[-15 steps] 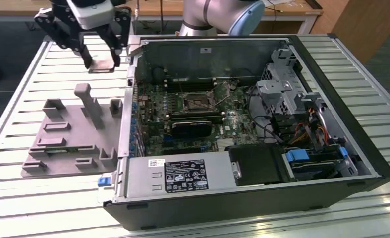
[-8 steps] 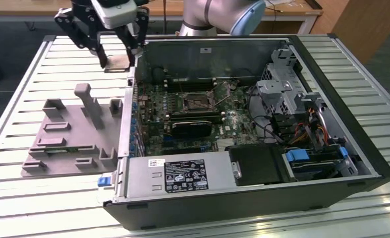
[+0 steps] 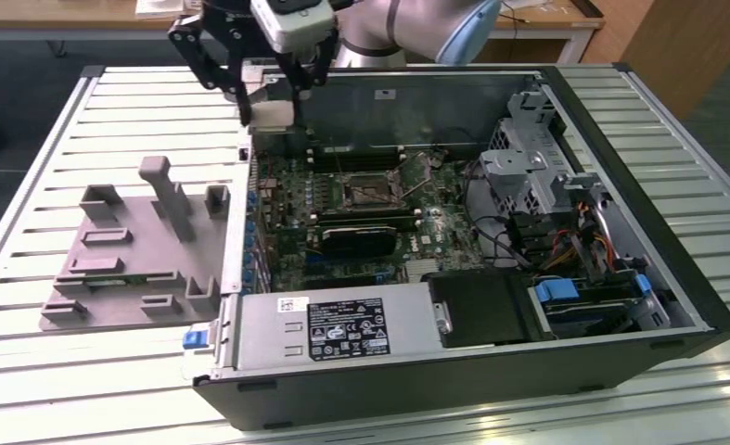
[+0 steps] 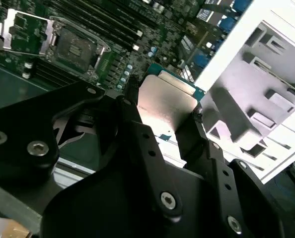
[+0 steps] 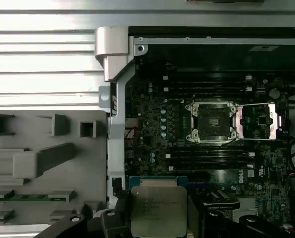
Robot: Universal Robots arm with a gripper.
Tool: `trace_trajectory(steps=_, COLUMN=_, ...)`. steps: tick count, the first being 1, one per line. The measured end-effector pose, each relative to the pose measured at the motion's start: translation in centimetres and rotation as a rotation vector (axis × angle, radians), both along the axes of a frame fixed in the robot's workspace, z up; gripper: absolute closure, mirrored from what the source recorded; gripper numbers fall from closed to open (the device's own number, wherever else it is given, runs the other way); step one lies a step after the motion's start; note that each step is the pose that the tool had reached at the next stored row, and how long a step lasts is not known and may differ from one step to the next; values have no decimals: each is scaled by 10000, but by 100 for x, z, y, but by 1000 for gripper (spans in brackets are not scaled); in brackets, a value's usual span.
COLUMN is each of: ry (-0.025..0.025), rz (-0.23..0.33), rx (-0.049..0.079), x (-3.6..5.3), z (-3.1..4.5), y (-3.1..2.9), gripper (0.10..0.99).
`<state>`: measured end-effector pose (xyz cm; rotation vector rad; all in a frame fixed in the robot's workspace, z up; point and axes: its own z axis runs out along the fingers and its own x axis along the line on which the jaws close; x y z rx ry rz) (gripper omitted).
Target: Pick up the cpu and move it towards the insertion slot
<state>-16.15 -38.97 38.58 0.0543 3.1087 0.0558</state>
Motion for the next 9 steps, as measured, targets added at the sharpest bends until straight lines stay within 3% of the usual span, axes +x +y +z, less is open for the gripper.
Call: trace_trajectory(steps=9, ry=0, rz=1, rx=0, x=404, z=0, y=0, gripper=545)
